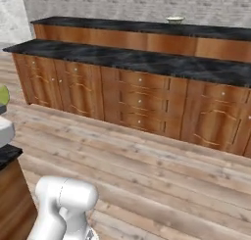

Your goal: There is a bowl on the dining counter. Grab a lemon wedge from the fridge and place it in the bowl. Then get the liquor bottle and glass cup from the cabinet and place them next to the bowl.

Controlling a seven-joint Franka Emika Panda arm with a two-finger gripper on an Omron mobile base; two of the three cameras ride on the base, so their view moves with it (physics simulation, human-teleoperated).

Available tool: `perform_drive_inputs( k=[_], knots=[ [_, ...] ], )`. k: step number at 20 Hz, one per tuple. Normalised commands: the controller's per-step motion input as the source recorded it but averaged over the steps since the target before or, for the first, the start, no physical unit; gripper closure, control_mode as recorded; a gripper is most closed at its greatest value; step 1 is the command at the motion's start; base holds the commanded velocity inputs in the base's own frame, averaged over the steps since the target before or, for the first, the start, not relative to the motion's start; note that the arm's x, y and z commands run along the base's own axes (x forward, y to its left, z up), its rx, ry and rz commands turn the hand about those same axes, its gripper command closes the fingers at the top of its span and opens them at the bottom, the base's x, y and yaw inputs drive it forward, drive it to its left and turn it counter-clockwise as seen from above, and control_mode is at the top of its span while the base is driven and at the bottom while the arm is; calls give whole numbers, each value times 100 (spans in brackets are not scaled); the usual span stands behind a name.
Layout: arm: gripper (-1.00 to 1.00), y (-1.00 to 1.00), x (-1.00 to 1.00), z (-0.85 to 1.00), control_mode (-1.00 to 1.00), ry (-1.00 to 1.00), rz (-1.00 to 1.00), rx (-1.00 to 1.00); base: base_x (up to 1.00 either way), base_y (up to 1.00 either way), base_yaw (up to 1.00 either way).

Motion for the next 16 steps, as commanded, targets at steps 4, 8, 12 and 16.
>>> perform_drive_inputs(
  k=[4, 8, 12, 16],
  knots=[
    [100, 0, 0, 0, 100, 0, 0, 0, 100, -12, 49],
    [100, 0, 0, 0, 100, 0, 0, 0, 100, 0, 51],
    [100, 0, 0, 0, 100, 0, 0, 0, 100, -1, 51],
    [100, 0, 0, 0, 100, 0, 0, 0, 100, -1, 51]
  ],
)
